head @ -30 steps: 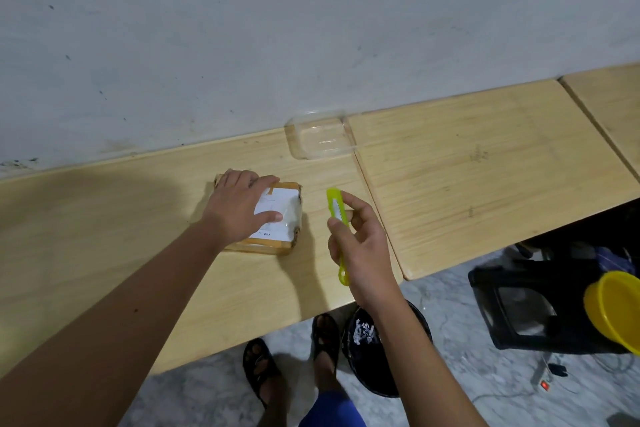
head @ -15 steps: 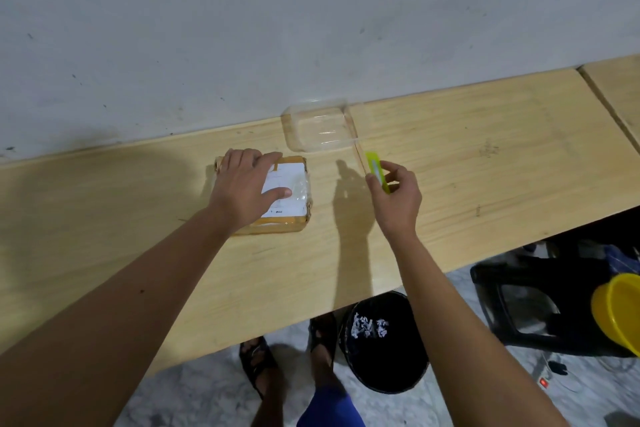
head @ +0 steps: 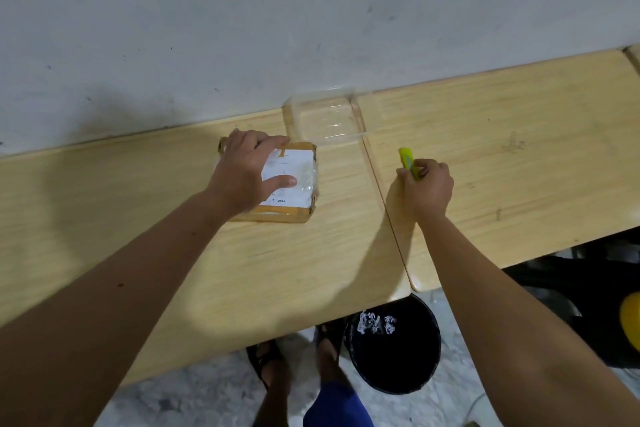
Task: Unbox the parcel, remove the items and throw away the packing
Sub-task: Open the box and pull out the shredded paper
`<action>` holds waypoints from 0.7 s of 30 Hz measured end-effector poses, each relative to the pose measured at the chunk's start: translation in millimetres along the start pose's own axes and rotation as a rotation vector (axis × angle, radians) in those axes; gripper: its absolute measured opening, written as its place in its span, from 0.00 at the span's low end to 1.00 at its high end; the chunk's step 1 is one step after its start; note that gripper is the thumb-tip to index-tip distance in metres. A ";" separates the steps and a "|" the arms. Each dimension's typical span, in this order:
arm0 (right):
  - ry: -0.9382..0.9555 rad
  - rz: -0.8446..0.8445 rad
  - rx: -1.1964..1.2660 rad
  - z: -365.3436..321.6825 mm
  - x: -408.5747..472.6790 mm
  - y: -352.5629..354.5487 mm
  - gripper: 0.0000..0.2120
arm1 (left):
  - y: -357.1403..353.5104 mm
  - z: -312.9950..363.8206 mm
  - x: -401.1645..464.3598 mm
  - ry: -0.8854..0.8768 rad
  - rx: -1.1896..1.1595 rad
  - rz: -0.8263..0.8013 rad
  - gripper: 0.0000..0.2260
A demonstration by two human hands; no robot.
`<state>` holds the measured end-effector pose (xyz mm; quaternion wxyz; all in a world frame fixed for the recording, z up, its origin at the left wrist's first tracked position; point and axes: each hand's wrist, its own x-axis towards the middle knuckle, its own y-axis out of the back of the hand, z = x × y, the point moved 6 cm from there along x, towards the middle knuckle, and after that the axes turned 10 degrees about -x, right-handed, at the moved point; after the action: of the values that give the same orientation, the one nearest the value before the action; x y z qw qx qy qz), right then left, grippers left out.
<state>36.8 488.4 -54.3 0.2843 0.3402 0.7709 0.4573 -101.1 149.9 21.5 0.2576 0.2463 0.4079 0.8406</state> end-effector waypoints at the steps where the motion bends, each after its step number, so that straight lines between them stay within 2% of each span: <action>1: -0.001 -0.007 -0.015 -1.4 -0.5 0.3 0.20 | -0.1 -0.3 0.8 0.004 0.006 -0.012 0.33; 3: -0.001 0.001 -0.058 -6.0 -5.7 2.6 0.24 | 0.8 -0.2 1.7 0.001 0.014 -0.030 0.34; 5: 0.059 0.037 -0.058 -19.4 -15.5 7.2 0.24 | 1.6 0.2 1.3 -0.018 0.028 -0.035 0.34; 7: 0.195 0.027 0.030 -42.4 -28.8 8.3 0.22 | 2.3 1.6 -1.1 -0.035 0.032 -0.042 0.33; 9: 0.332 -0.053 0.183 -69.9 -45.5 6.0 0.23 | 4.2 -0.4 -3.8 0.001 0.018 -0.040 0.33; 14: 0.483 -0.364 0.393 -128.8 -79.0 -4.3 0.26 | 26.0 -11.0 -18.9 0.201 0.021 0.102 0.37; 17: 0.510 -0.543 0.442 -148.2 -93.5 -13.1 0.27 | 35.9 -10.0 -37.2 0.416 0.029 0.149 0.45; 19: 0.493 -0.603 0.464 -152.4 -97.8 -17.4 0.27 | 33.4 -7.1 -48.5 0.534 0.007 0.130 0.52; 21: 0.469 -0.627 0.472 -152.5 -98.9 -18.6 0.27 | 30.9 -6.1 -56.5 0.591 -0.020 0.119 0.54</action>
<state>-22.4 326.3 5.6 0.1416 0.0334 0.9633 0.2255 -70.0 94.1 31.7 0.0807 0.0120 0.4419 0.8933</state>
